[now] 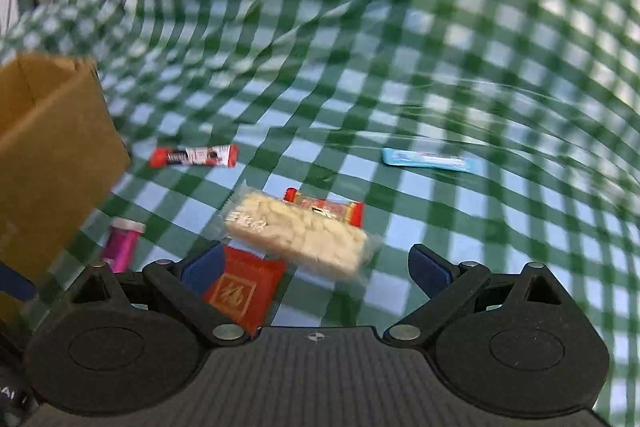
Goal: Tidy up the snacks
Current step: 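Grasp the purple tube snack with the left tool while the right tool grasps the white cracker pack, then carry the purple tube with the left tool while the right tool carries the cracker pack over the box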
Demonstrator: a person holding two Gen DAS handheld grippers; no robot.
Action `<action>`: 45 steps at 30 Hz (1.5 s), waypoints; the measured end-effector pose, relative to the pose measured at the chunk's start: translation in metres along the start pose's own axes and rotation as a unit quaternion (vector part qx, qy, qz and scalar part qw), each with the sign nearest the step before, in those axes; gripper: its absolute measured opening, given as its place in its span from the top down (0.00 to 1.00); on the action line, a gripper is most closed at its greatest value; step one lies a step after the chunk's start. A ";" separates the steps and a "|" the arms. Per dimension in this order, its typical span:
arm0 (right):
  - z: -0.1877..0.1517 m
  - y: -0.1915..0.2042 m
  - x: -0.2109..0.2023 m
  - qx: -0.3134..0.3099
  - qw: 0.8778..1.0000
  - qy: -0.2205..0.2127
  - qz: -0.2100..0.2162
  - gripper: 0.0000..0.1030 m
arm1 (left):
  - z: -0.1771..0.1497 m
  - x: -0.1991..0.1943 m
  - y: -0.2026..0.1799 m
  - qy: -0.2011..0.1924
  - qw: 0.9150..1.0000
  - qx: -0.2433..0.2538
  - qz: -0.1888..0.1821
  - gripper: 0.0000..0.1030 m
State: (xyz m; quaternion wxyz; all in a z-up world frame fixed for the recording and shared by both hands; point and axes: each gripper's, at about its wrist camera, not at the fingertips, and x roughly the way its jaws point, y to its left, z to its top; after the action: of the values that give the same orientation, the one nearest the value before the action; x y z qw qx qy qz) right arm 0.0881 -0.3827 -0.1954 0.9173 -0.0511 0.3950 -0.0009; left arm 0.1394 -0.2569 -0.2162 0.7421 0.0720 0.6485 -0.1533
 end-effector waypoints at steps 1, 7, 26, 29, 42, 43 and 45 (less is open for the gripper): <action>0.003 0.002 0.013 -0.013 1.000 0.005 0.004 0.05 | 0.005 0.005 0.003 0.004 1.000 -0.004 -0.004 0.00; 0.015 0.004 0.074 -0.052 0.997 0.051 0.032 0.05 | 0.014 0.030 0.002 0.024 1.000 0.015 0.004 0.00; 0.000 0.012 0.056 -0.007 0.998 0.059 0.000 0.63 | 0.004 -0.016 0.032 -0.048 0.998 0.023 -0.026 0.82; -0.013 0.009 0.021 0.016 0.998 0.041 -0.033 0.63 | -0.013 -0.042 0.022 -0.077 0.995 0.045 -0.046 0.83; -0.042 0.100 -0.147 0.146 0.987 -0.030 -0.056 0.63 | -0.092 -0.170 0.063 -0.157 0.981 0.067 -0.097 0.85; -0.041 0.114 -0.155 0.154 0.987 -0.030 -0.044 0.63 | -0.098 -0.178 0.071 -0.165 0.979 0.064 -0.097 0.85; -0.038 0.139 -0.167 0.162 0.986 -0.029 -0.021 0.63 | -0.113 -0.198 0.090 -0.181 0.977 0.056 -0.096 0.85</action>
State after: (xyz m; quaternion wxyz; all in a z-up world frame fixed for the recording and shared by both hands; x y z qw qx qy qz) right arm -0.0597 -0.2404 -0.1130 0.9241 0.0898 0.3620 -0.0826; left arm 0.0399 -0.1108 -0.0467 0.8239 0.0223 0.4975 -0.2705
